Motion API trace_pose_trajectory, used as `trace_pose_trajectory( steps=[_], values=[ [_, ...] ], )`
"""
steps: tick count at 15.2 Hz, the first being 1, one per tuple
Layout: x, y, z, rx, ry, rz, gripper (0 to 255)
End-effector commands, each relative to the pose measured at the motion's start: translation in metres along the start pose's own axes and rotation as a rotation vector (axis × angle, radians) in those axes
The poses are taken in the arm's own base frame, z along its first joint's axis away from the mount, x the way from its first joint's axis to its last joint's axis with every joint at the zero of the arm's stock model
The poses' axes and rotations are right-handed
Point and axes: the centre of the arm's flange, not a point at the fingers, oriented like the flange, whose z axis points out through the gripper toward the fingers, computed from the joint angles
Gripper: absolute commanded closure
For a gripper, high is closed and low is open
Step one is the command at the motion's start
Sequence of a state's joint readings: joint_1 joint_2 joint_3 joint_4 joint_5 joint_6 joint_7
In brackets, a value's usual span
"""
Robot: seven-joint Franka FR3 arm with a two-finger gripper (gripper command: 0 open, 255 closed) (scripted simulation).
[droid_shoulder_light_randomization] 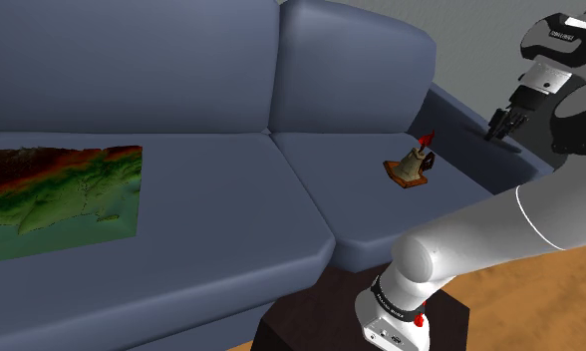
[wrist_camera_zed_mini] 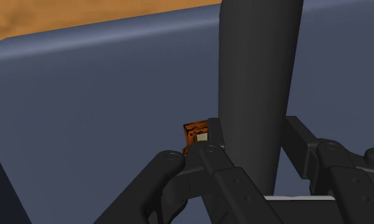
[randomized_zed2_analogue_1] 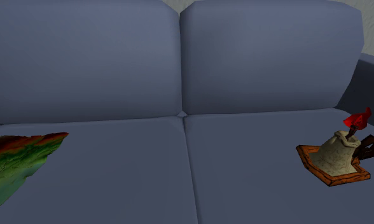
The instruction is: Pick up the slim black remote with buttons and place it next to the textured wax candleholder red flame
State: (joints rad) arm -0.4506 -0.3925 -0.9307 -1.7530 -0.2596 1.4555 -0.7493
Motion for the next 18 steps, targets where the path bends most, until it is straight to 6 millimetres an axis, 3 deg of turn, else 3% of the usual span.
trace_pose_trajectory(
  steps=[1,18],
  values=[
    [-0.002,0.005,0.008,-0.001,0.000,-0.001,255],
    [-0.002,0.012,0.098,-0.001,0.000,-0.001,255]
  ],
)
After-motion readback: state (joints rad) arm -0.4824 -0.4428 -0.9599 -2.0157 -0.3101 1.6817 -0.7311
